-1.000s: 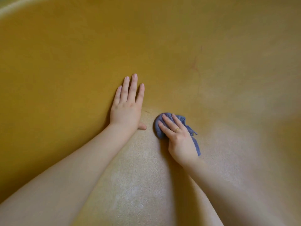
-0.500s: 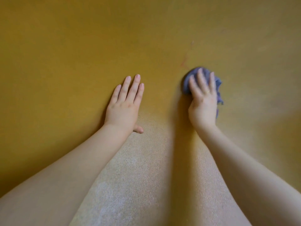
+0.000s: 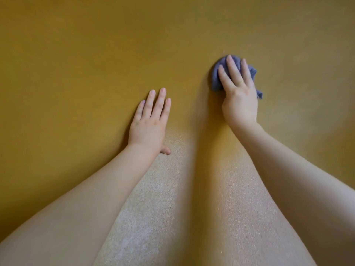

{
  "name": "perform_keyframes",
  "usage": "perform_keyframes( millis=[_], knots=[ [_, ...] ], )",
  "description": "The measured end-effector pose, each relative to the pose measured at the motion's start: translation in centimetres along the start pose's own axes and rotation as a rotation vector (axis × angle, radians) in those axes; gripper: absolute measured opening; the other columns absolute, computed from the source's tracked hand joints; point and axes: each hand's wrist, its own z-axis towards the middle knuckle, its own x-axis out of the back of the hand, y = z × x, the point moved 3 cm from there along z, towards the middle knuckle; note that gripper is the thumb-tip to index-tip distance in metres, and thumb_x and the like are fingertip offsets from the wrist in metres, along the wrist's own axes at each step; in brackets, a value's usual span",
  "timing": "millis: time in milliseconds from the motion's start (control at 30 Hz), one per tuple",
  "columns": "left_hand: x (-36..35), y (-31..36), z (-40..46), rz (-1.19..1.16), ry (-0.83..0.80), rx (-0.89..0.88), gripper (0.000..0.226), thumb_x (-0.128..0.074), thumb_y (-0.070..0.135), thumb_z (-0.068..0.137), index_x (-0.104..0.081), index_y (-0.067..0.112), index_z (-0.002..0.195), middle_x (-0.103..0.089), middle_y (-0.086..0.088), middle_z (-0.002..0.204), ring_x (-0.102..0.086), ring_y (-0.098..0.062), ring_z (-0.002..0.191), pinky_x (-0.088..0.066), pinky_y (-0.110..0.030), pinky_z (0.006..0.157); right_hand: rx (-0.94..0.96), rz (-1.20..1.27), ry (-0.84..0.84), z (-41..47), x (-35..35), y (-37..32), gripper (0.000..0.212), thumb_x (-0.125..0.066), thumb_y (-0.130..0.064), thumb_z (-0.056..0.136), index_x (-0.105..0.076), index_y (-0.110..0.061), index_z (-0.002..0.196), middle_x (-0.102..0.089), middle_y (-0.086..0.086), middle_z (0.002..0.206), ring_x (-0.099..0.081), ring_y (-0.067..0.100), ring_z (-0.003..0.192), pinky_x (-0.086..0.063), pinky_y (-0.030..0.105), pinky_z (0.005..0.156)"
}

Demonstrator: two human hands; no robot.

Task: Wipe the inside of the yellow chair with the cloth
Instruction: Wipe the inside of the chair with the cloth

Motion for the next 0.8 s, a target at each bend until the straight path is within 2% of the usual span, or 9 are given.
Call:
perform_keyframes(
  millis=[100, 200, 267, 333, 400, 567, 633, 700, 800],
  knots=[
    [0.0, -0.1, 0.0, -0.01, 0.006, 0.002, 0.133, -0.068, 0.065, 0.063, 0.021, 0.01, 0.146, 0.03, -0.011, 0.152, 0.021, -0.03, 0.142, 0.008, -0.038, 0.115, -0.061, 0.04, 0.067, -1.2, -1.3, -2.1, 0.057, -0.035, 0.011, 0.072, -0.055, -0.002, 0.125, -0.047, 0.02, 0.136, -0.035, 0.051, 0.126, -0.022, 0.035, 0.107],
    [0.1, 0.0, 0.0, -0.032, 0.003, 0.01, 0.133, -0.069, 0.064, 0.063, 0.019, 0.011, 0.147, 0.029, -0.01, 0.152, 0.02, -0.03, 0.142, 0.008, -0.038, 0.115, 0.077, 0.116, -0.07, -6.0, -2.8, -4.8, 0.055, -0.032, -0.001, 0.072, -0.059, 0.0, 0.119, -0.052, 0.023, 0.13, -0.041, 0.052, 0.121, -0.02, 0.038, 0.108],
    [0.4, 0.1, -0.1, -0.042, 0.0, 0.02, 0.132, -0.07, 0.063, 0.063, 0.018, 0.012, 0.147, 0.029, -0.01, 0.152, 0.02, -0.03, 0.142, 0.007, -0.038, 0.115, 0.079, 0.136, -0.169, -8.8, -2.8, -5.8, 0.052, -0.032, -0.003, 0.076, -0.06, -0.003, 0.119, -0.055, 0.018, 0.129, -0.045, 0.047, 0.12, -0.03, 0.039, 0.105],
    [0.6, 0.2, -0.3, -0.036, 0.008, 0.026, 0.131, -0.07, 0.063, 0.063, 0.017, 0.012, 0.148, 0.028, -0.01, 0.153, 0.018, -0.029, 0.143, 0.006, -0.038, 0.116, 0.086, 0.094, -0.241, -9.4, -2.4, -6.0, 0.05, -0.031, -0.007, 0.079, -0.06, -0.006, 0.12, -0.057, 0.013, 0.129, -0.049, 0.043, 0.119, -0.043, 0.045, 0.096],
    [0.8, 0.3, -0.4, -0.035, 0.025, 0.028, 0.128, -0.068, 0.064, 0.065, 0.014, 0.012, 0.148, 0.025, -0.01, 0.154, 0.015, -0.029, 0.143, 0.005, -0.039, 0.116, 0.127, 0.011, -0.252, -8.1, -2.0, -5.7, 0.049, -0.031, -0.011, 0.081, -0.061, -0.007, 0.12, -0.057, 0.011, 0.129, -0.05, 0.042, 0.118, -0.045, 0.05, 0.092],
    [1.6, -0.7, 0.2, 0.005, 0.136, 0.046, 0.118, -0.062, 0.063, 0.073, 0.01, 0.009, 0.149, 0.021, -0.011, 0.155, 0.011, -0.027, 0.144, 0.005, -0.038, 0.116, 0.03, -0.049, -0.065, -0.7, -0.5, -3.6, 0.05, -0.028, -0.008, 0.084, -0.056, -0.005, 0.125, -0.051, 0.012, 0.135, -0.043, 0.045, 0.124, -0.036, 0.05, 0.1],
    [2.3, -2.1, 1.0, 0.074, 0.194, 0.087, 0.125, -0.061, 0.066, 0.07, 0.015, 0.004, 0.146, 0.023, -0.016, 0.153, 0.013, -0.029, 0.144, 0.006, -0.039, 0.116, 0.027, -0.06, 0.006, 1.4, -0.1, -2.7, 0.05, -0.029, -0.006, 0.085, -0.053, -0.007, 0.129, -0.049, 0.011, 0.138, -0.039, 0.044, 0.127, -0.032, 0.049, 0.102],
    [2.7, -3.1, 1.8, 0.114, 0.211, 0.134, 0.134, -0.061, 0.07, 0.065, 0.024, -0.001, 0.141, 0.025, -0.02, 0.151, 0.016, -0.031, 0.143, 0.008, -0.04, 0.115, -0.02, -0.036, 0.071, 1.8, -0.4, -2.3, 0.054, -0.029, -0.003, 0.082, -0.052, -0.008, 0.13, -0.047, 0.011, 0.139, -0.037, 0.044, 0.128, -0.035, 0.052, 0.102],
    [2.6, -2.9, 2.7, 0.078, 0.202, 0.16, 0.139, -0.063, 0.07, 0.062, 0.028, -0.004, 0.138, 0.026, -0.022, 0.15, 0.017, -0.033, 0.142, 0.009, -0.039, 0.114, -0.077, 0.034, 0.125, -0.5, -2.1, -3.8, 0.049, -0.035, -0.005, 0.082, -0.055, -0.007, 0.127, -0.048, 0.013, 0.138, -0.036, 0.045, 0.128, -0.036, 0.051, 0.102]
  ],
)
